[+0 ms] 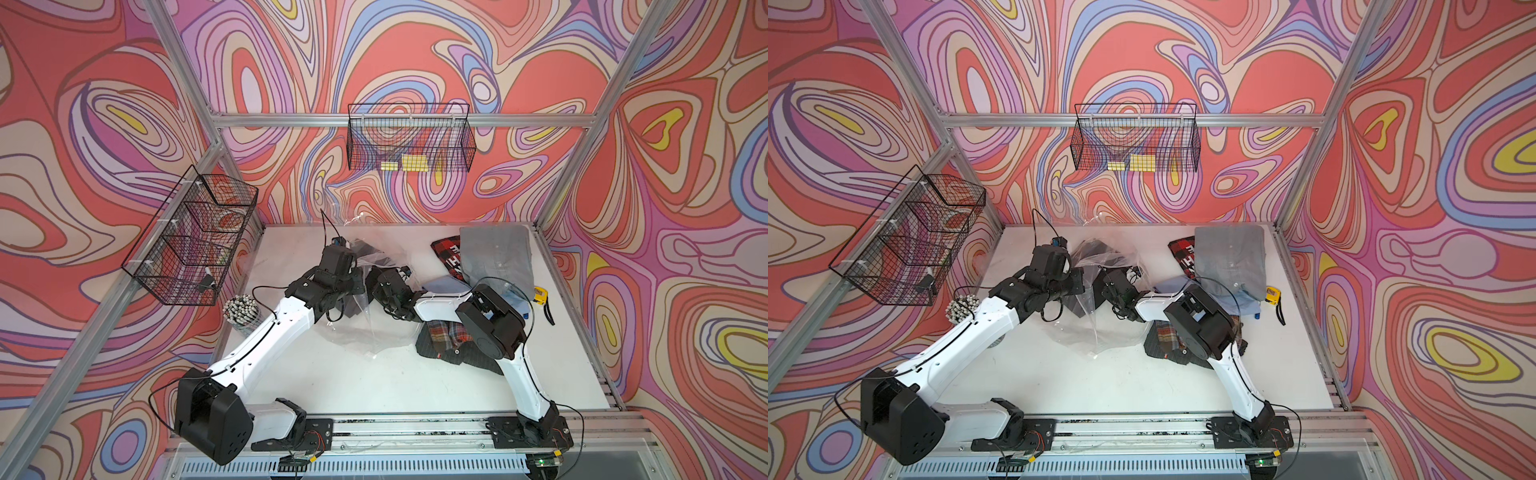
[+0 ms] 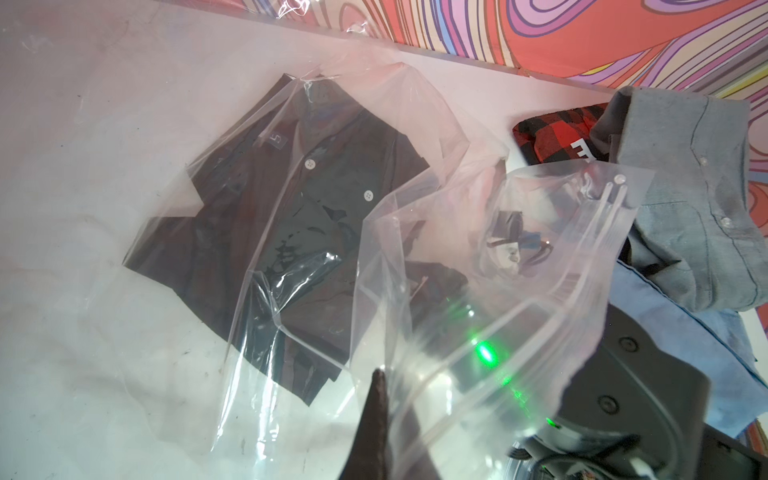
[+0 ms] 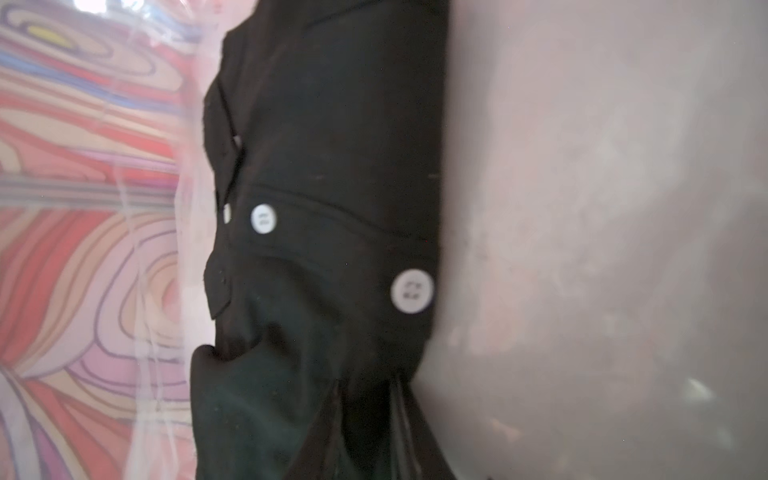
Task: Take the shirt out of the vacuum bag
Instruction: Take out the shirt from the vacuum bag.
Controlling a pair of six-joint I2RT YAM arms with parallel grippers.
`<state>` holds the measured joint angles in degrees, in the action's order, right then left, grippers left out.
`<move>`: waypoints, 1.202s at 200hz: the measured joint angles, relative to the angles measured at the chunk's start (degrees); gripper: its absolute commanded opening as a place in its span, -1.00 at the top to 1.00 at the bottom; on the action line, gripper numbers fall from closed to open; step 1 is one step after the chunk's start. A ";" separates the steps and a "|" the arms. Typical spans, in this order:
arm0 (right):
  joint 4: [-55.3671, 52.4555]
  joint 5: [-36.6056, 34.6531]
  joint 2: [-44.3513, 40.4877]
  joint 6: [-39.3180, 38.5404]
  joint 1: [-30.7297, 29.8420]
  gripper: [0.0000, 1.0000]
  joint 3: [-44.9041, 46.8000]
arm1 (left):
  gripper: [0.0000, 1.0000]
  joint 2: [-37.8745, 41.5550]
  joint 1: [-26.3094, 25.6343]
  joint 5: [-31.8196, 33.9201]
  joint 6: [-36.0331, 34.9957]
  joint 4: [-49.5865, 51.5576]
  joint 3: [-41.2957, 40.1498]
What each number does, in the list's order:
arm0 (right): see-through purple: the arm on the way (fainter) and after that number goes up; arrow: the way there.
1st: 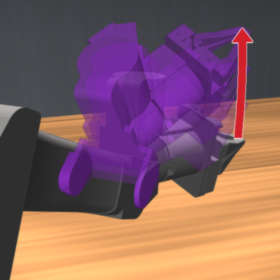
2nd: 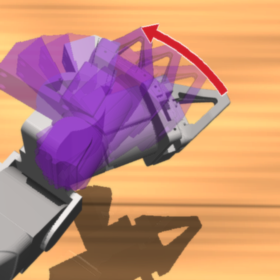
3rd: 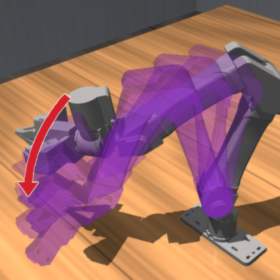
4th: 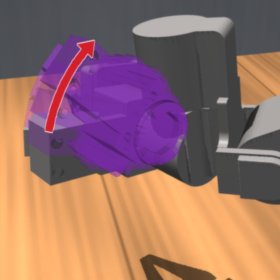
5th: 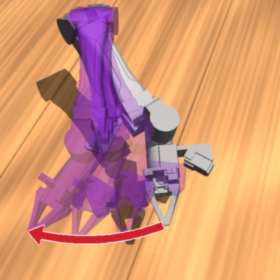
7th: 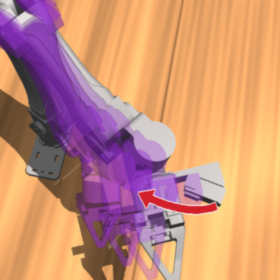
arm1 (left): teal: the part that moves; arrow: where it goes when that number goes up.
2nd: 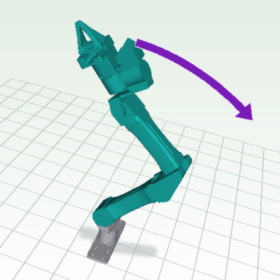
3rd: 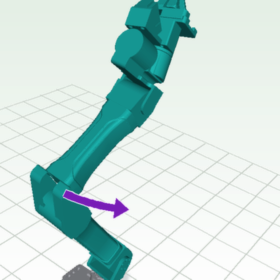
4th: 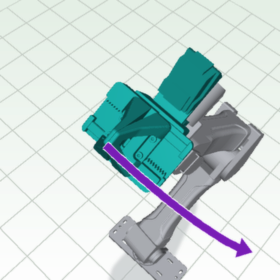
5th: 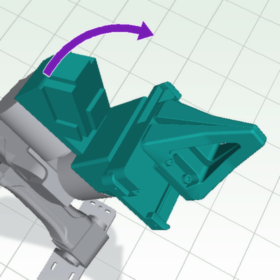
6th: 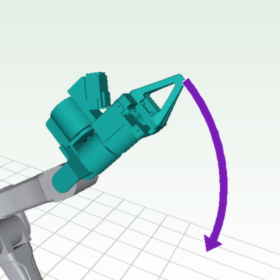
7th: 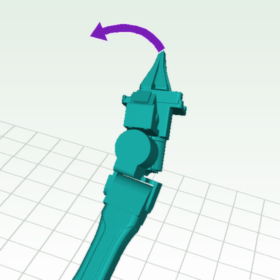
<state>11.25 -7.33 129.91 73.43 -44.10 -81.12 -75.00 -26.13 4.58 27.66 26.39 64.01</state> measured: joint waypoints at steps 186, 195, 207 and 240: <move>-0.57 3.93 -23.61 -5.70 1.22 1.00 16.20 | 1.00 0.04 0.00 0.57 0.00 -0.04 0.00; -0.66 3.72 -24.85 -5.92 1.03 1.00 16.65 | 1.00 0.04 0.00 0.61 0.00 -0.07 0.00; -1.11 3.41 -26.80 -6.27 0.66 1.00 17.35 | 1.00 0.04 0.00 0.66 0.00 -0.04 0.00; -2.99 1.90 -31.82 -6.73 -1.05 1.00 19.12 | 1.00 0.04 0.00 0.81 0.00 -0.04 0.00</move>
<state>8.25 -5.43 98.08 66.70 -45.15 -62.00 -74.96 -26.13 5.39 27.66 26.35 64.01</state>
